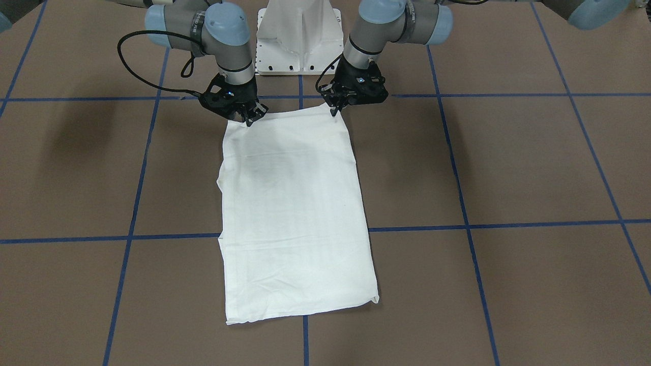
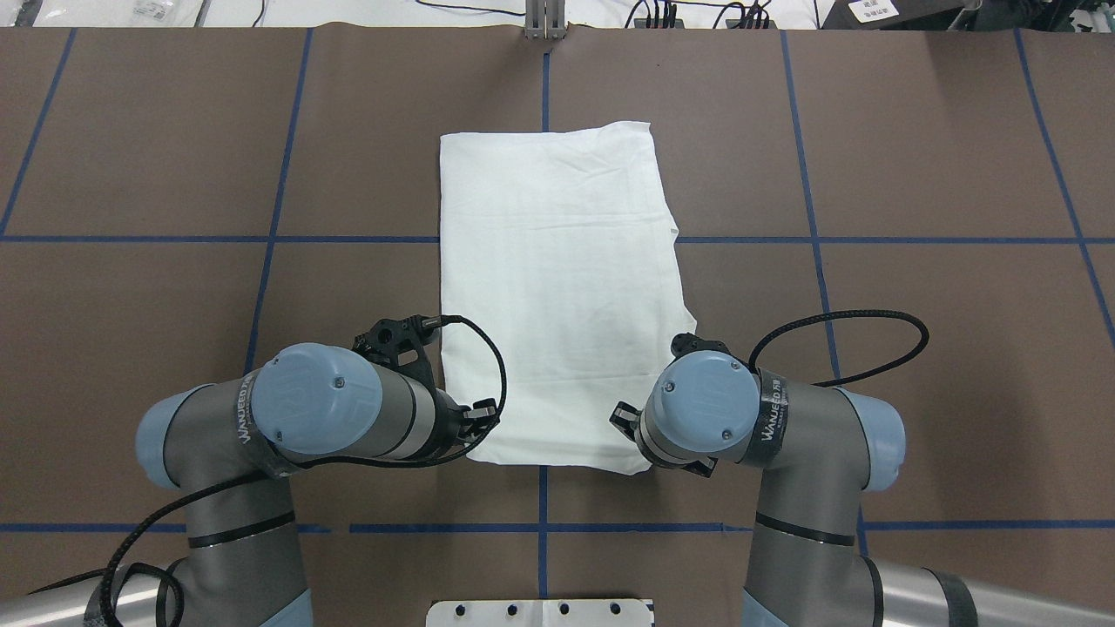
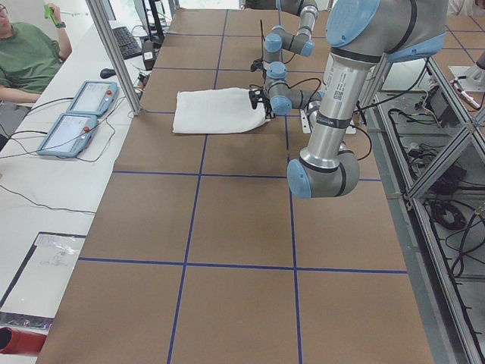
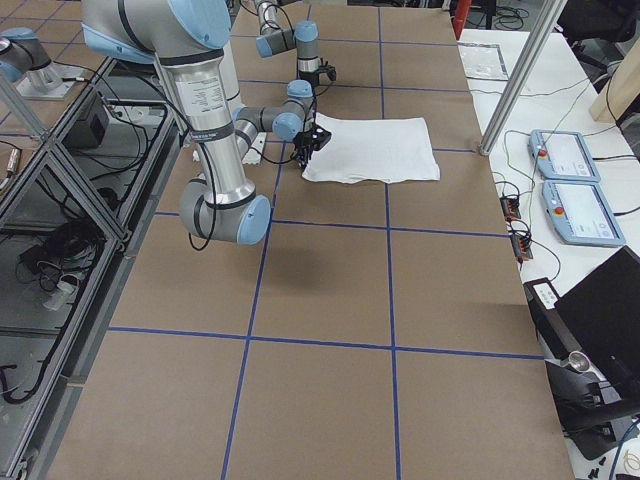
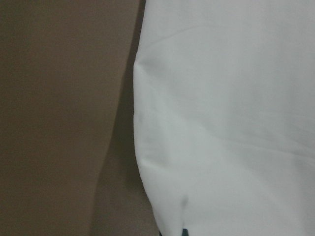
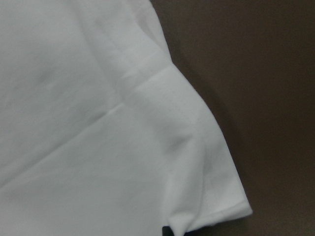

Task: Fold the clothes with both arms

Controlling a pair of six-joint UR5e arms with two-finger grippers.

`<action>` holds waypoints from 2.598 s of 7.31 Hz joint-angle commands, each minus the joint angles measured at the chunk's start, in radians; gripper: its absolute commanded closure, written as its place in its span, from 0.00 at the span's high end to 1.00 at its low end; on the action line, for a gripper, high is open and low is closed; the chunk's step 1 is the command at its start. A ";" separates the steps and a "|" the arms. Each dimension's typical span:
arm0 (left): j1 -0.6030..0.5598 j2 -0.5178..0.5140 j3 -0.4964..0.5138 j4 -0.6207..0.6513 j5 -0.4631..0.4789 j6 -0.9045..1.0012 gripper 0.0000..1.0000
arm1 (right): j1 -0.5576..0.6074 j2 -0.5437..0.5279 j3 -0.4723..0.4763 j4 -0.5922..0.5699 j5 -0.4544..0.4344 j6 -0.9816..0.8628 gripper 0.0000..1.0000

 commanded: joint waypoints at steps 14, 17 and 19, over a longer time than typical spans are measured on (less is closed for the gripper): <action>-0.051 0.019 -0.353 0.281 -0.067 -0.036 0.00 | 0.127 0.035 0.267 -0.163 0.120 -0.053 0.00; -0.194 -0.009 -0.209 0.203 -0.117 0.058 0.00 | 0.240 0.168 0.087 -0.157 0.123 -0.194 0.00; -0.227 -0.043 -0.067 0.086 -0.117 0.058 0.00 | 0.282 0.240 -0.028 -0.157 0.123 -0.249 0.00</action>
